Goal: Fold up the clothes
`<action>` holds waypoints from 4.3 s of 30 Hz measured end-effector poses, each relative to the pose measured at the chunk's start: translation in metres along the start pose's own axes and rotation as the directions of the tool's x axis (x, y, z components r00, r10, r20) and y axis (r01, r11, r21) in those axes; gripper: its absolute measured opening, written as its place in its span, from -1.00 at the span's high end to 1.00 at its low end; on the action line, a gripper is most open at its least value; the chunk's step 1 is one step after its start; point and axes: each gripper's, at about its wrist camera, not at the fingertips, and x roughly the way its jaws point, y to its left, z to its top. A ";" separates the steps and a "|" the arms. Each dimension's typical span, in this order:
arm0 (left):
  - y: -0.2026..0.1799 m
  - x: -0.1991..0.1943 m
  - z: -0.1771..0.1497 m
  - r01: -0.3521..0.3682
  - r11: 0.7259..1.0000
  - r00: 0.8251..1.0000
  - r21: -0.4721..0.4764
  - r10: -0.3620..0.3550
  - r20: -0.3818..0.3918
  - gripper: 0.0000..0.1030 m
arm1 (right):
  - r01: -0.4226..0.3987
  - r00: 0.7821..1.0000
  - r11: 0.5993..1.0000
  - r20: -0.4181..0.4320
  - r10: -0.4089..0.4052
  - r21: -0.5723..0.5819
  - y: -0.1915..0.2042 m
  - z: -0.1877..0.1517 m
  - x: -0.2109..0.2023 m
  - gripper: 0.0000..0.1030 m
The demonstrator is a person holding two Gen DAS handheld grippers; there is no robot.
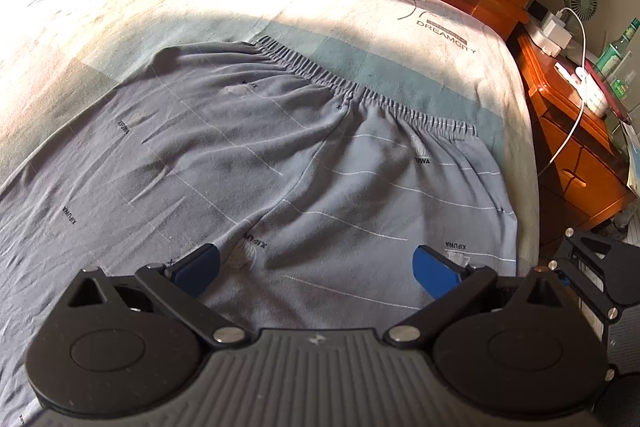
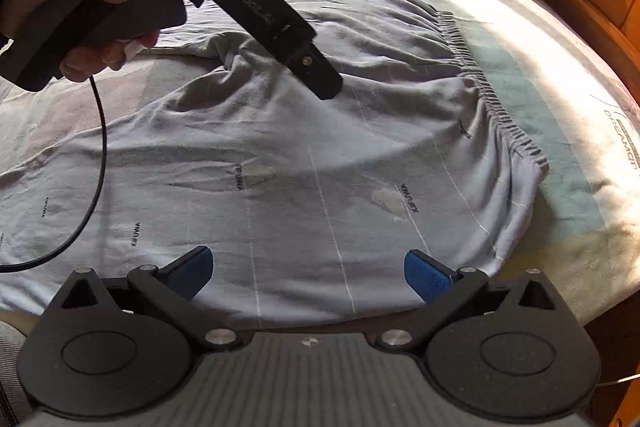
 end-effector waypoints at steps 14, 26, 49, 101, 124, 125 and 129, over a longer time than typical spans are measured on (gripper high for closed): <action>-0.022 -0.019 -0.057 0.074 0.997 0.995 0.006 -0.074 -0.070 -0.98 | 0.030 0.995 0.999 -0.098 -0.033 -0.025 0.009 -0.022 -0.002 -1.00; -0.020 -0.040 -0.100 0.073 0.997 0.989 0.027 -0.069 -0.130 -0.98 | 0.025 0.994 0.993 -0.104 -0.038 -0.118 0.013 -0.012 -0.003 -1.00; 0.051 -0.109 -0.138 -0.187 0.932 0.982 -0.311 0.171 -0.077 -0.98 | -0.051 0.994 0.970 -0.103 0.027 -0.237 0.024 0.034 0.041 -1.00; 0.349 -0.126 -0.149 -0.334 0.686 0.926 -0.647 0.368 -0.087 -0.99 | -0.106 0.994 0.948 0.002 0.112 -0.300 0.095 0.184 0.074 -1.00; 0.392 -0.182 -0.202 -0.490 0.492 0.827 -0.720 0.523 -0.205 -0.99 | -0.151 0.987 0.944 0.015 0.162 -0.293 0.120 0.198 0.083 -1.00; 0.396 -0.180 -0.209 -0.511 0.485 0.823 -0.710 0.514 -0.242 -0.99 | -0.152 0.986 0.945 0.017 0.163 -0.289 0.120 0.198 0.084 -1.00; 0.400 -0.205 -0.238 -0.504 0.426 0.815 -0.751 0.522 -0.251 -0.99 | -0.150 0.987 0.945 0.013 0.160 -0.290 0.120 0.198 0.085 -1.00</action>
